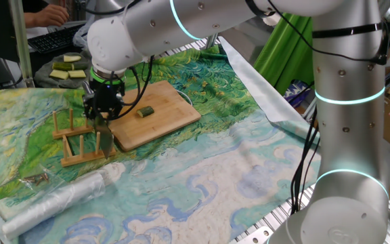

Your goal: Chop the cucumber into shreds

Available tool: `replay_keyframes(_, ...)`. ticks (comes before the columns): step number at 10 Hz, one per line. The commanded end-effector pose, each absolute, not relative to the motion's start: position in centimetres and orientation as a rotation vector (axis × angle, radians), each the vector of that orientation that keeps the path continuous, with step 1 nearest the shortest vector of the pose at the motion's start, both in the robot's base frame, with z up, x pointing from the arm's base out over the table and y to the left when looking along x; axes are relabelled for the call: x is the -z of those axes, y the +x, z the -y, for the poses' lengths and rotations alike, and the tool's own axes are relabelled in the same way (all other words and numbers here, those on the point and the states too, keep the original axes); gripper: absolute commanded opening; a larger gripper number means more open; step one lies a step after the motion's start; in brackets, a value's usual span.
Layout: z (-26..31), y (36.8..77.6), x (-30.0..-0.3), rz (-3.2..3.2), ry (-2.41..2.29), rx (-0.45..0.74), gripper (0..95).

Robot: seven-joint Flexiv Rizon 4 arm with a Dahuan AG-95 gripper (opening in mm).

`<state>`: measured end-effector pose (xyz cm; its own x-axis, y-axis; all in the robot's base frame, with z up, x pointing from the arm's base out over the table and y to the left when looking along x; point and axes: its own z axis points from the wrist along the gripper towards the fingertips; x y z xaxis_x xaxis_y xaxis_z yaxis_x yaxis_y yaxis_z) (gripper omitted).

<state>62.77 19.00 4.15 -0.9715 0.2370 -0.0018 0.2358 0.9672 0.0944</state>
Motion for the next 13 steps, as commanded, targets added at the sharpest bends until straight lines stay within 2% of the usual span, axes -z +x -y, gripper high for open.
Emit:
replay_keyframes(1, -18.96, 62.84, -3.92, -3.101, 0.366, -0.15, 19.0)
replay_keyframes(6, -19.03, 63.06, -3.54, -3.102, 0.341, -0.156, 19.0)
replay_keyframes(7, -19.03, 63.07, -3.54, -3.102, 0.326, -0.155, 0.0)
replay_keyframes(9, -19.04, 63.08, -3.55, -3.102, 0.318, -0.158, 0.0)
replay_keyframes(12, -19.31, 63.0, -3.81, -3.104, 0.312, -0.25, 0.0)
replay_keyframes(13, -19.35, 62.98, -3.85, -3.103, 0.313, -0.239, 0.0)
